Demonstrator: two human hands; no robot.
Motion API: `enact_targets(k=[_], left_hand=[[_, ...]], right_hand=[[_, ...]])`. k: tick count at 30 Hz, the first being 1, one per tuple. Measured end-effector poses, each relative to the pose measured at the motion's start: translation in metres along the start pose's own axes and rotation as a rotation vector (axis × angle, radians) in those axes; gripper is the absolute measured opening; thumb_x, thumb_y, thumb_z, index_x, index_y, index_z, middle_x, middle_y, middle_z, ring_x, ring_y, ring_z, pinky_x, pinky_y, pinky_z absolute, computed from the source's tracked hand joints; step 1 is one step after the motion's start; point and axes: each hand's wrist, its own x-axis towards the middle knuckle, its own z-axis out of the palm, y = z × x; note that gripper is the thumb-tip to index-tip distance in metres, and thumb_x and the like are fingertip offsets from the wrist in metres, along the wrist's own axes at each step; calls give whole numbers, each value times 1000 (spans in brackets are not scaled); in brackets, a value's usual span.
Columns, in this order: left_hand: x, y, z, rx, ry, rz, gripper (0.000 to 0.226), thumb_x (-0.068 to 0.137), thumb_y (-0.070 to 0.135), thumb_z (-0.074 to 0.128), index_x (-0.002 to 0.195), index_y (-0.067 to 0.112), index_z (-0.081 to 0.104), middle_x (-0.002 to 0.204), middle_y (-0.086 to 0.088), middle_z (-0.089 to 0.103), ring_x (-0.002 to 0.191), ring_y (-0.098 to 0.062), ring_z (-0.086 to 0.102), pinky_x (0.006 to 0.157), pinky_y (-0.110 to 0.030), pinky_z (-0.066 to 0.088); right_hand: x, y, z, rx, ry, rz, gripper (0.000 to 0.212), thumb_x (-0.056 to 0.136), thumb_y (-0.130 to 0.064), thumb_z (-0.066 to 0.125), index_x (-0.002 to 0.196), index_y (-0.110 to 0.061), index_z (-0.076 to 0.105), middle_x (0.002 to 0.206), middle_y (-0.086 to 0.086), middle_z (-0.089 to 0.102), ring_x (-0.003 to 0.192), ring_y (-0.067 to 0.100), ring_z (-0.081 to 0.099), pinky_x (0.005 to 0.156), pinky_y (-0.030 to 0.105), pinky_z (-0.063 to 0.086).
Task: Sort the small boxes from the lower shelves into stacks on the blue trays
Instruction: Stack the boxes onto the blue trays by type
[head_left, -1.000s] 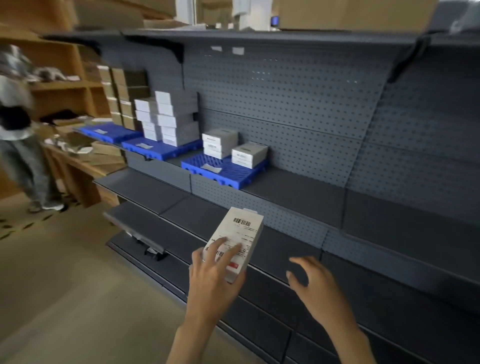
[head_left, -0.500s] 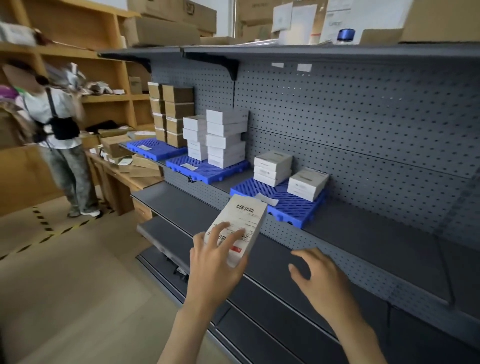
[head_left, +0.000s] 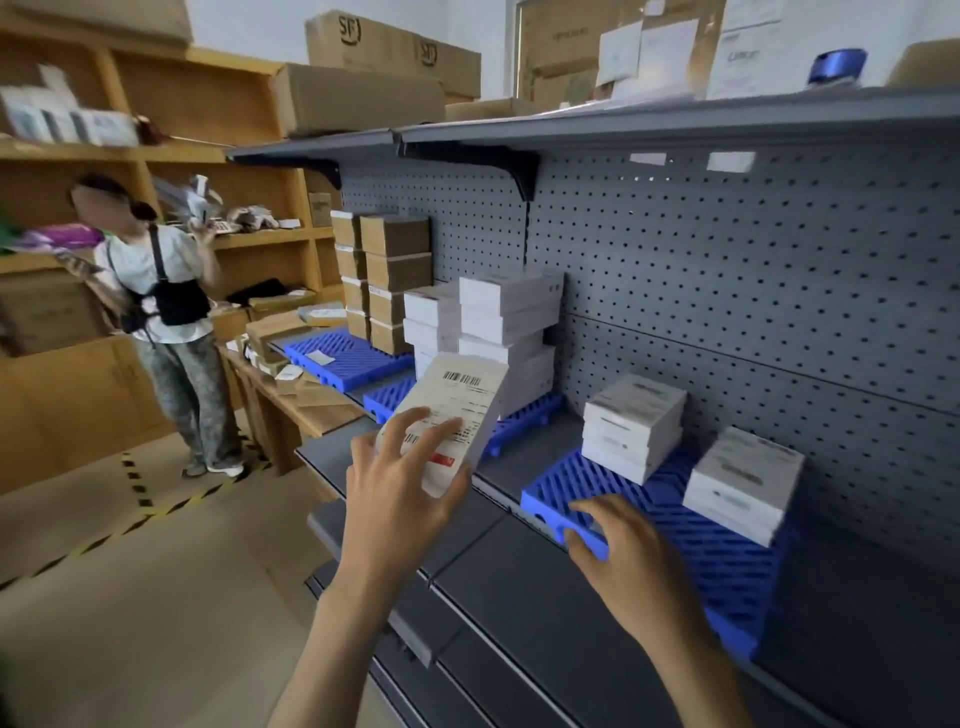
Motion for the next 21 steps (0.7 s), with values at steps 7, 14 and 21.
enact_targets(k=[7, 14, 21], left_hand=[[96, -77, 0, -11, 100, -19, 50, 87, 63, 55, 134, 44, 59, 144, 12, 49, 116, -28, 39, 94, -45, 43], [196, -152, 19, -24, 85, 62, 49, 91, 57, 62, 136, 41, 58, 145, 12, 48, 115, -28, 38, 87, -39, 41], [271, -197, 55, -163, 26, 182, 49, 89, 58, 61, 134, 39, 59, 143, 13, 47, 117, -28, 40, 91, -47, 48]], right_hand=[[90, -30, 39, -32, 5, -22, 35, 98, -48, 58, 130, -33, 62, 130, -20, 59, 118, 7, 58, 87, 25, 49], [149, -73, 86, -91, 23, 64, 36, 98, -50, 57, 131, -37, 60, 133, -24, 57, 116, 0, 58, 82, 14, 44], [187, -117, 112, -129, -11, 265, 40, 101, -53, 49, 138, -40, 52, 140, -25, 49, 118, 2, 55, 88, 20, 47]])
